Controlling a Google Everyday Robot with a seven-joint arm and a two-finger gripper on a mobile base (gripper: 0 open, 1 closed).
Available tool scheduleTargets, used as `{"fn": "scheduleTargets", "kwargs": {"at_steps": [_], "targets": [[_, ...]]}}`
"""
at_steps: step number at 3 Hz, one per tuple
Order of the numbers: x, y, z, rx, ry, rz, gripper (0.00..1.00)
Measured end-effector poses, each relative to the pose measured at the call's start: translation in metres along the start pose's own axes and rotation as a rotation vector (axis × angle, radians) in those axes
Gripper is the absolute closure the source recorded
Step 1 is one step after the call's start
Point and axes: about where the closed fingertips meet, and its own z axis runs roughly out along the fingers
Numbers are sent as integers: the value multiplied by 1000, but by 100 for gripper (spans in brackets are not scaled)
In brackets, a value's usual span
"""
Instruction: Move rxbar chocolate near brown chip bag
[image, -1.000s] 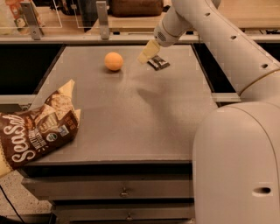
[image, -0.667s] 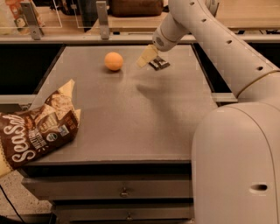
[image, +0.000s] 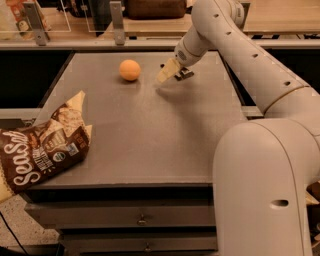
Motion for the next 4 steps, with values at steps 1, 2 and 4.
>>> {"fn": "scheduleTargets", "kwargs": {"at_steps": [1,2,4], "targets": [[4,-2,11,-32,3,19,18],[3,1,12,-74,-6,20,41],[-3,4,3,-100,-21,8,87]]}}
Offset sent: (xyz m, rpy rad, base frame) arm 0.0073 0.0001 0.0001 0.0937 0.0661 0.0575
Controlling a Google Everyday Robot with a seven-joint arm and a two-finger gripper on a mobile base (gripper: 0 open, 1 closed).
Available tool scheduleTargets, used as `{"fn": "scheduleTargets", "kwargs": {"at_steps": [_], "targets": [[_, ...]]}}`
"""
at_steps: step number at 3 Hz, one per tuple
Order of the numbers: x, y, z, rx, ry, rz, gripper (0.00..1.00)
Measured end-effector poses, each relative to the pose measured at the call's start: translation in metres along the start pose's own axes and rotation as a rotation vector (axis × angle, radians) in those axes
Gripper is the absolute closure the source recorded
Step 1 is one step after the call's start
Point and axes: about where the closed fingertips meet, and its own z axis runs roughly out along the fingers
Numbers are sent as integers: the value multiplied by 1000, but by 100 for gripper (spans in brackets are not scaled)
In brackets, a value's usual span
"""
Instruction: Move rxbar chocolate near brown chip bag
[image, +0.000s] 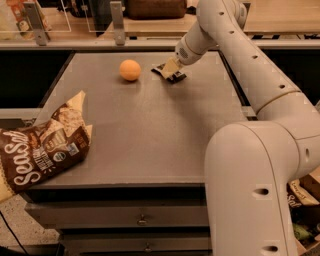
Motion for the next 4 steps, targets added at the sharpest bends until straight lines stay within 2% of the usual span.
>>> {"fn": "scheduleTargets", "kwargs": {"at_steps": [1,2,3,4], "targets": [[-1,0,-1,0,0,0,100],[7,5,-28,-30,-15,-61,100],[19,17,-79,-63,-68,-184,100],[34,37,-126,-73,-99,-275,100]]}}
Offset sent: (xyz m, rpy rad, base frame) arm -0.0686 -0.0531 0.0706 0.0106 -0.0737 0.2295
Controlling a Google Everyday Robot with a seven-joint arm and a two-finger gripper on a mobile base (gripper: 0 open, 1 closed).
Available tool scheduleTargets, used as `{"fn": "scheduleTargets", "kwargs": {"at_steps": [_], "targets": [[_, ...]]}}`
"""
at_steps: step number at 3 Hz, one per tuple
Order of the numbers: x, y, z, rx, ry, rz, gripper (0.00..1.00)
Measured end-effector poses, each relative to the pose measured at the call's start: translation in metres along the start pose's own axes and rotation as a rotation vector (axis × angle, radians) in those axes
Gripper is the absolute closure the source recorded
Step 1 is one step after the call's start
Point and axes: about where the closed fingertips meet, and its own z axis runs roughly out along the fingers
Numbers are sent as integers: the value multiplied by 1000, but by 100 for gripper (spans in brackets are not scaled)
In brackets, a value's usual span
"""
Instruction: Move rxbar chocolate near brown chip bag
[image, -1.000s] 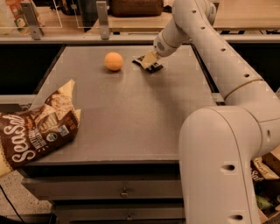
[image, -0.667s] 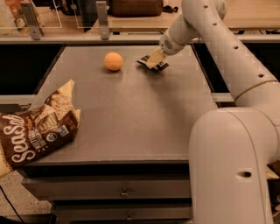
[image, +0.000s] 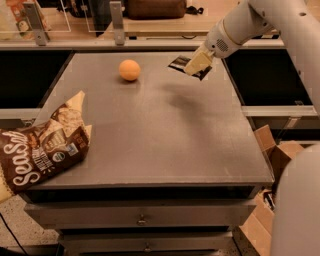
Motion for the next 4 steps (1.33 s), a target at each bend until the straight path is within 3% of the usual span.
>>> {"fn": "scheduleTargets", "kwargs": {"at_steps": [1,2,3,4], "targets": [[2,55,-4,-90,0,-95,100],[1,55,-4,-89,0,-94,100],[-5,78,-5,-113,-12,-147,100],[-10,129,-12,-182,-40,-217,100]]}}
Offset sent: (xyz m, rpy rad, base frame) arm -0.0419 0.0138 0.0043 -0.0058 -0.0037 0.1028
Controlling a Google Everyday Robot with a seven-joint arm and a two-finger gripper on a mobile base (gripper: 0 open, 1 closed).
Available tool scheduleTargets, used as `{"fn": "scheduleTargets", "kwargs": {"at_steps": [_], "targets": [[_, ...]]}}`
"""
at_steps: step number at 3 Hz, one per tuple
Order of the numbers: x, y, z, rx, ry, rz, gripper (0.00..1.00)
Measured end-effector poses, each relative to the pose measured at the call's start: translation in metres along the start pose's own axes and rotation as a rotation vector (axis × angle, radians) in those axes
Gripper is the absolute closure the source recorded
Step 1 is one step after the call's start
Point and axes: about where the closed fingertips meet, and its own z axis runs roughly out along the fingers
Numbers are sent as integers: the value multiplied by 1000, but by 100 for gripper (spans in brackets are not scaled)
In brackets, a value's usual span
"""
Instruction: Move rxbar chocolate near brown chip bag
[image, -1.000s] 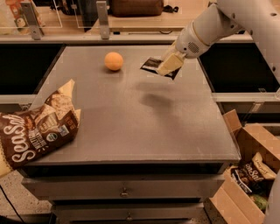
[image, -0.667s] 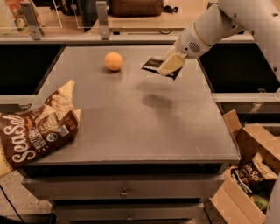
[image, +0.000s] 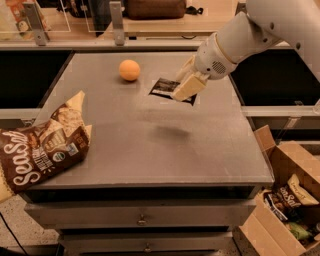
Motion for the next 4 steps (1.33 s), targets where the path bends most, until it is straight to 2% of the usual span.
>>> {"fn": "scheduleTargets", "kwargs": {"at_steps": [1,2,3,4], "targets": [[-4,48,4,-76,-1,-46,100],[-5,92,17,-156,-6,-81,83],[-14,135,45,-256,24,-117,59],[-38,179,84,-384,23,-159,35]]}}
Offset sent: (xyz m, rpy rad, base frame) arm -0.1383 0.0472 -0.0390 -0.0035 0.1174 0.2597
